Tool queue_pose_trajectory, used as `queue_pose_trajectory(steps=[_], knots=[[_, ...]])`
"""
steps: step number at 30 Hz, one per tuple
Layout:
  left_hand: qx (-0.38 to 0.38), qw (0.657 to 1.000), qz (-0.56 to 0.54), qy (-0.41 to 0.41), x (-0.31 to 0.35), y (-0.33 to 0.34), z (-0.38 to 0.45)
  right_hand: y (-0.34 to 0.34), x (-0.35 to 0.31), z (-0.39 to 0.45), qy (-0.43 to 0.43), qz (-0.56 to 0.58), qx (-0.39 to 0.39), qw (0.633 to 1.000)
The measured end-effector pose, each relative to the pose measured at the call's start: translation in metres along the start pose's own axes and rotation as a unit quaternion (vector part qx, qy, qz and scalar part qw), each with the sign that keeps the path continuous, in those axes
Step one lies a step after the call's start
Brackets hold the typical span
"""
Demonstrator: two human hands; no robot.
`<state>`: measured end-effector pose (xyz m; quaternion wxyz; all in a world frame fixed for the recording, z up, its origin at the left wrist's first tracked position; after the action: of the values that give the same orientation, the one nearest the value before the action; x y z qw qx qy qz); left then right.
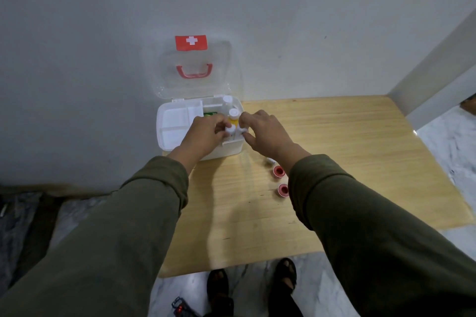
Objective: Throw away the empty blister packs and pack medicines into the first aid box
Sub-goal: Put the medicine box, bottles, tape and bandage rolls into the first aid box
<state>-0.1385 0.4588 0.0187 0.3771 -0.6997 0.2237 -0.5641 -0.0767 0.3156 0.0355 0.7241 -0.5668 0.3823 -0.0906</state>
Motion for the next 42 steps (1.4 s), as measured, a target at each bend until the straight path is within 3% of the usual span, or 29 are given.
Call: queue_pose_trajectory(steps=[7, 13, 19, 26, 31, 36, 42], knots=[[-0.002, 1.000, 0.000, 0.005, -0.002, -0.001, -0.002, 0.001, -0.003, -0.001, 0.013, -0.040, -0.009, 0.999], [0.001, 1.000, 0.004, 0.002, -0.002, -0.003, -0.006, -0.005, -0.003, -0.005, 0.036, 0.003, 0.018, 0.999], [0.029, 1.000, 0.009, 0.000, 0.004, -0.010, -0.015, -0.019, 0.004, -0.020, 0.059, 0.028, 0.045, 0.997], [0.087, 0.996, -0.001, -0.018, 0.027, -0.008, -0.039, -0.028, 0.023, -0.055, 0.065, 0.037, 0.016, 0.997], [0.112, 0.994, -0.002, -0.021, 0.050, 0.021, -0.065, -0.018, 0.051, -0.093, 0.074, 0.061, -0.005, 0.995], [0.067, 0.997, 0.024, -0.028, 0.056, 0.076, -0.086, 0.006, 0.078, -0.130, 0.076, 0.043, -0.031, 0.996], [0.052, 0.994, 0.075, -0.058, 0.053, 0.119, -0.092, 0.026, 0.097, -0.159, 0.093, 0.055, 0.048, 0.993]])
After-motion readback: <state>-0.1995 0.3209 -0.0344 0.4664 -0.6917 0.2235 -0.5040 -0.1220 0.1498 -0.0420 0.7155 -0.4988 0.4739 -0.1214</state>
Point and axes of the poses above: each hand's wrist, its own z-axis towards the middle knuckle, its own y-axis out of the palm, x = y × z, the point moved 3 cm from there along z, towards the middle knuckle, and after that the axes turned 11 degrees about z, right-handed, at the moved point
